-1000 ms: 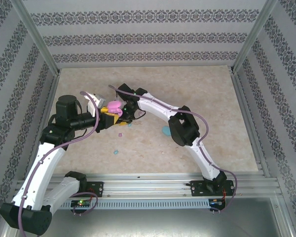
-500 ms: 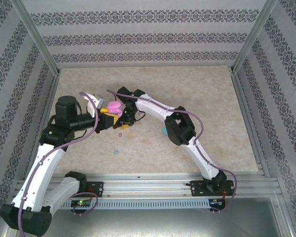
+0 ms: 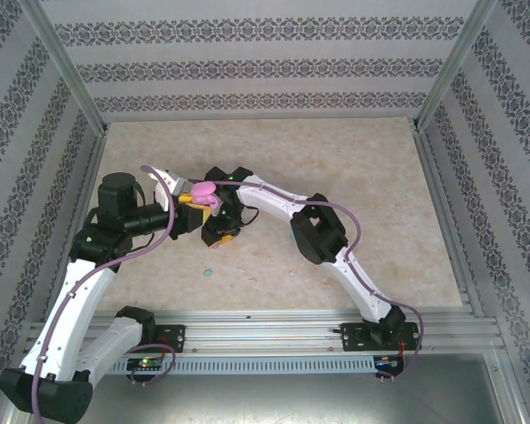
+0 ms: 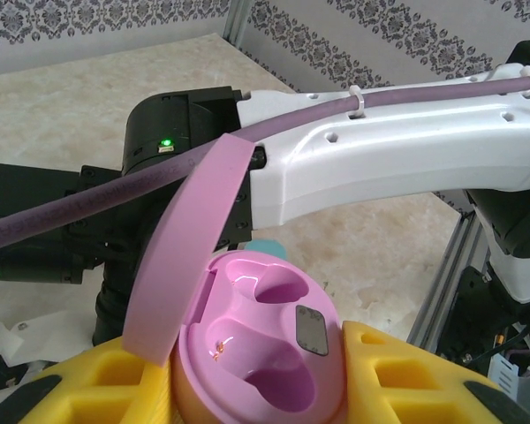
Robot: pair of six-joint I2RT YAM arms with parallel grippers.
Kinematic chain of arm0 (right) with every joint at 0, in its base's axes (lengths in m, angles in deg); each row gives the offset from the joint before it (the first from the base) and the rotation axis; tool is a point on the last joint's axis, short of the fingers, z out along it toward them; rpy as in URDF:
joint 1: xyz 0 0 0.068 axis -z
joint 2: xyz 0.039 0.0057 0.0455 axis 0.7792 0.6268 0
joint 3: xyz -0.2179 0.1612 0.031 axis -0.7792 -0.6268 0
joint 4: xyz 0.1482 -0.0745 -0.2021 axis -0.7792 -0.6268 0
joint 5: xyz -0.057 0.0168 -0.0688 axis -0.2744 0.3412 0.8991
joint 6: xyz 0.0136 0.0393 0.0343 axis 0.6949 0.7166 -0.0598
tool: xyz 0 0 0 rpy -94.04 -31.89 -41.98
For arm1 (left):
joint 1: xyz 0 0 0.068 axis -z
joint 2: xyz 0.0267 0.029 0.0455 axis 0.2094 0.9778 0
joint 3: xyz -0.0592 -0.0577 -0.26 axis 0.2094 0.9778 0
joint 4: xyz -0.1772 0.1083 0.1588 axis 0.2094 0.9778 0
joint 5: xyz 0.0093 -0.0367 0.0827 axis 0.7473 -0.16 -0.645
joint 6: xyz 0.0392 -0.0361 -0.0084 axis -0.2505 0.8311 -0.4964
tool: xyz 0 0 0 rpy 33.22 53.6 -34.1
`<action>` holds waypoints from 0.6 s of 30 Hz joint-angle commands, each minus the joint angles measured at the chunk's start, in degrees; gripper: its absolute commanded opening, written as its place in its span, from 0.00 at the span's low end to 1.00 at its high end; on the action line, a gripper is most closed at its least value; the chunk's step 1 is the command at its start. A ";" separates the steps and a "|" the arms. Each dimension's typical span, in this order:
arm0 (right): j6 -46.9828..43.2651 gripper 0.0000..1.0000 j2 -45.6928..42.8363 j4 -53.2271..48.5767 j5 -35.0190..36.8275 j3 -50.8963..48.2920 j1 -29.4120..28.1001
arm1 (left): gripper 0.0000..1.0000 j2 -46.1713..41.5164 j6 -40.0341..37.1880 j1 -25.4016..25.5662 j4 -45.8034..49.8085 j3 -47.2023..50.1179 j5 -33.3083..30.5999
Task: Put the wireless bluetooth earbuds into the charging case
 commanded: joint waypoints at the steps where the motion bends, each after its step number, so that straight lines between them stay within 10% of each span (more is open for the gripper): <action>1: -1.70 0.47 -2.75 -2.36 -0.79 -1.83 -0.99 | 0.05 -1.13 -0.44 -0.69 1.23 -0.19 -0.43; 18: -2.03 0.34 -8.32 -7.72 7.38 -5.93 -1.23 | 0.05 -0.80 -0.81 -0.73 1.20 -0.62 -0.90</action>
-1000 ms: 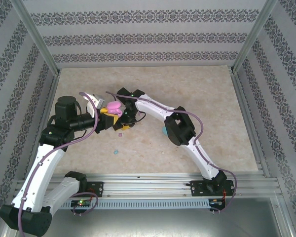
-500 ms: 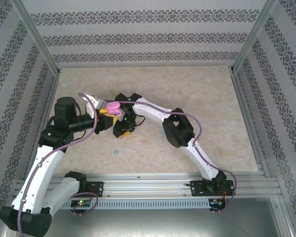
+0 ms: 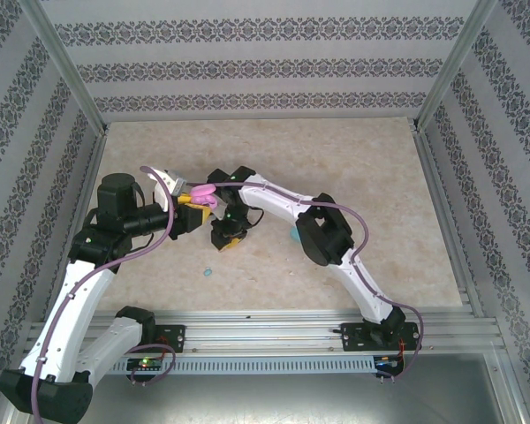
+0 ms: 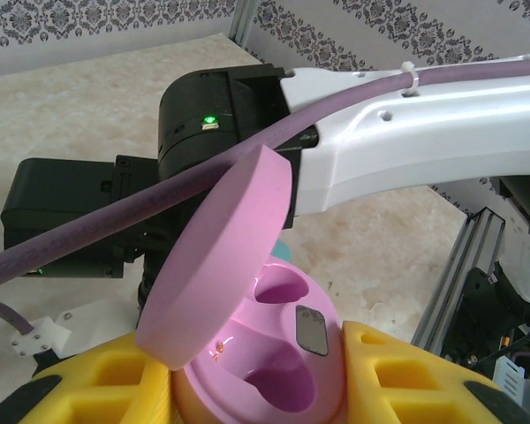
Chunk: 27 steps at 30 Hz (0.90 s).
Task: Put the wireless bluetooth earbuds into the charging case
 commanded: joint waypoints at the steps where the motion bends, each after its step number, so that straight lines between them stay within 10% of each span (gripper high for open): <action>1: -0.95 0.34 -4.09 -1.23 2.40 -1.93 -0.64 | 0.05 -0.55 -0.90 -0.72 1.09 -0.76 -0.31; 11: -11.52 0.33 -6.09 4.09 12.64 -1.34 -2.26 | 0.05 -0.54 -0.48 -0.72 1.17 -1.36 0.31; 27: -25.85 0.43 -8.67 15.46 9.34 -7.61 -5.59 | 0.05 -3.98 1.15 -0.68 3.73 -3.59 5.96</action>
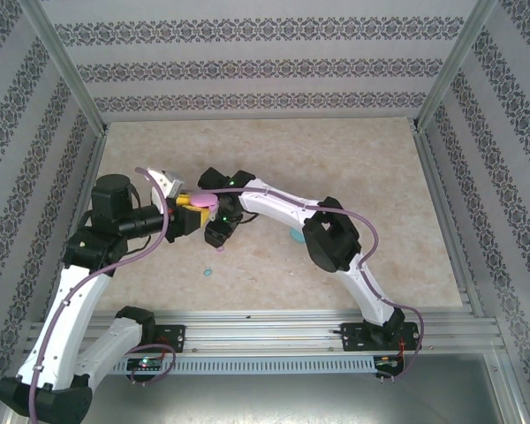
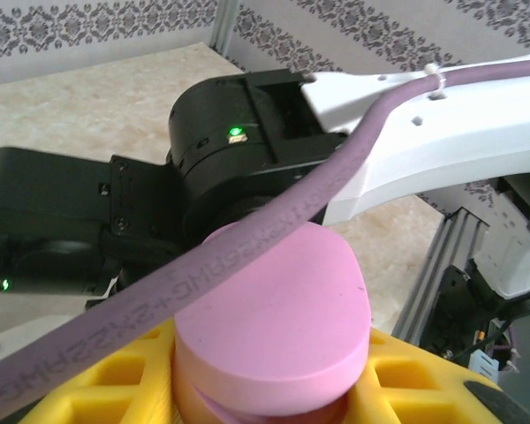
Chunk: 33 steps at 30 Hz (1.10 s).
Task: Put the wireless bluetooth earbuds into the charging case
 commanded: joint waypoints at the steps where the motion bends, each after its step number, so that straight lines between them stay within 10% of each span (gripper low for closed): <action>1: -7.71 0.44 -2.56 2.85 0.57 -2.24 -2.27 | 0.05 -2.63 1.08 -0.74 1.28 -1.30 3.25; 33: -15.97 0.44 5.03 2.92 15.70 -2.32 -6.59 | 0.05 -4.15 3.21 -0.72 -0.22 1.65 3.28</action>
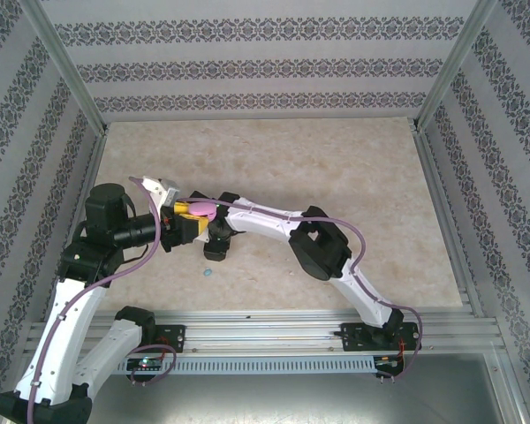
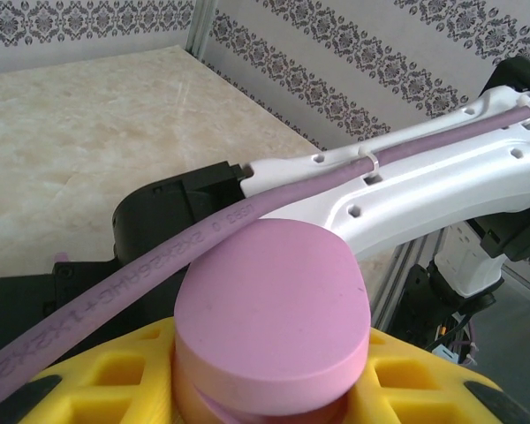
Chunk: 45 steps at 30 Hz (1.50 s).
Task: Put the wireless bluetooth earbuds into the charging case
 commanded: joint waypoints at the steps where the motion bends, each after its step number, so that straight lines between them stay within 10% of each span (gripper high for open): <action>1: -0.99 0.43 2.12 -0.98 2.37 -0.02 -0.75 | 0.05 -0.11 0.32 -0.79 -1.15 -0.09 1.07; 15: 7.79 0.17 1.12 -6.15 5.56 1.39 3.24 | 0.05 0.61 0.24 -0.70 -2.29 0.28 1.24; 45: 56.05 0.16 -11.07 8.40 -10.43 -19.88 30.71 | 0.04 9.35 4.97 -0.67 -21.17 5.05 5.05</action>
